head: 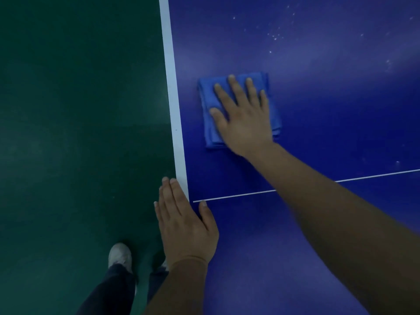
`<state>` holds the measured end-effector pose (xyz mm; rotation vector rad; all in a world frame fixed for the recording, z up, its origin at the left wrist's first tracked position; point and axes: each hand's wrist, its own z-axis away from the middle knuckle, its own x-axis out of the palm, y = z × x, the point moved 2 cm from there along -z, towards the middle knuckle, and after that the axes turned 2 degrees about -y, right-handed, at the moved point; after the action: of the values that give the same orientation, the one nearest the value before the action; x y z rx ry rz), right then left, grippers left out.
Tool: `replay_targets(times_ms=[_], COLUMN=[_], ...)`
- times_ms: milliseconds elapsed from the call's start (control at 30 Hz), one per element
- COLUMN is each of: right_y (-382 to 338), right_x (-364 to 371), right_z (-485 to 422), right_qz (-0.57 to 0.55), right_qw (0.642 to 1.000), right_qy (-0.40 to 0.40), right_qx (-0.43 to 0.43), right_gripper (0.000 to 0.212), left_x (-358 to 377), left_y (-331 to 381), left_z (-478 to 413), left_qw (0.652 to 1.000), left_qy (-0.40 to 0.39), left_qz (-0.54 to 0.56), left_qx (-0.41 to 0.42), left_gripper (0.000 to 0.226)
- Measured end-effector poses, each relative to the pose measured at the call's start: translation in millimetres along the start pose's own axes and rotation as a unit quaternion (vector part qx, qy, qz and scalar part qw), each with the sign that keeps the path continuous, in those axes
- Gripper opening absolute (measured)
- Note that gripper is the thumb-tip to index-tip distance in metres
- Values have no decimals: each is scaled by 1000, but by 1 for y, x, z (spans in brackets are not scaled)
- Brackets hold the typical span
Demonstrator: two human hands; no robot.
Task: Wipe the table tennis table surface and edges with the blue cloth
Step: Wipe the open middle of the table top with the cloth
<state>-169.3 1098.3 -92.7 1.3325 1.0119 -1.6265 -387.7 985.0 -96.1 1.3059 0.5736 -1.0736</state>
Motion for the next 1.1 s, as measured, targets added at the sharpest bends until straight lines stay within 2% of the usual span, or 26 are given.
replay_targets(times_ms=[33,100,167,200,233,267,367,400,433,467,567,633,667,700,733,800,833,867,900,967,1033,1100], right_y=[26,87,124,122,105,80,16,14,25,47,113,112,90,59,25,-38,-51,-46,-26,35,84,84], right_x=[-4,-14,-20,-19,-18,-15,0,1,-2,-6,-18,-19,-17,-15,-10,2,6,6,2,-6,-13,-12], right_z=[-1,-4,-8,-12,-14,-14,3,9,12,12,9,1,-3,-7,-9,1,10,13,11,9,26,55], right_qz=[15,23,-35,-58,-65,-62,-34,-23,-14,-1,-13,-60,-63,-57,-47,-28,-18,-5,1,12,-21,-29], right_qw=[999,982,935,917,914,929,991,998,999,998,959,914,907,921,949,995,1000,999,1000,995,973,963], right_qy=[12,41,55,61,64,61,39,25,20,26,50,67,69,64,57,23,-1,-12,-8,14,18,32], right_qx=[27,184,348,391,395,360,125,60,38,63,278,397,410,379,308,98,9,-36,-26,103,230,264], right_gripper=[62,62,65,65,65,65,64,64,64,64,67,67,67,66,66,65,65,64,63,64,68,68], left_x=[0,0,1,1,0,0,0,0,0,0,0,0,0,-1,-1,0,0,0,0,0,0,1], left_y=[0,0,0,0,0,0,0,0,0,0,0,0,0,0,0,-1,-1,0,0,1,0,-2], left_z=[0,-1,-1,-1,-1,-1,-1,-1,-1,-1,-1,-1,-1,-1,-1,-1,-1,-1,-1,-1,-1,-1], left_qw=[1000,1000,999,998,998,998,998,998,998,998,998,998,998,998,998,998,998,998,998,998,998,999], left_qy=[0,-1,-1,-2,-3,-2,-3,-3,-3,-3,-2,-5,-10,-15,-19,-25,-26,-25,-21,-16,-11,-7], left_qz=[-2,-16,-32,-36,-36,-36,-39,-38,-37,-37,-31,-34,-36,-39,-43,-51,-52,-52,-50,-43,-36,-35], left_qx=[2,17,38,44,48,49,48,47,47,46,47,45,45,45,44,38,37,38,40,41,42,41], left_gripper=[74,76,77,77,77,77,76,76,76,76,75,75,75,75,75,76,76,76,75,75,75,74])
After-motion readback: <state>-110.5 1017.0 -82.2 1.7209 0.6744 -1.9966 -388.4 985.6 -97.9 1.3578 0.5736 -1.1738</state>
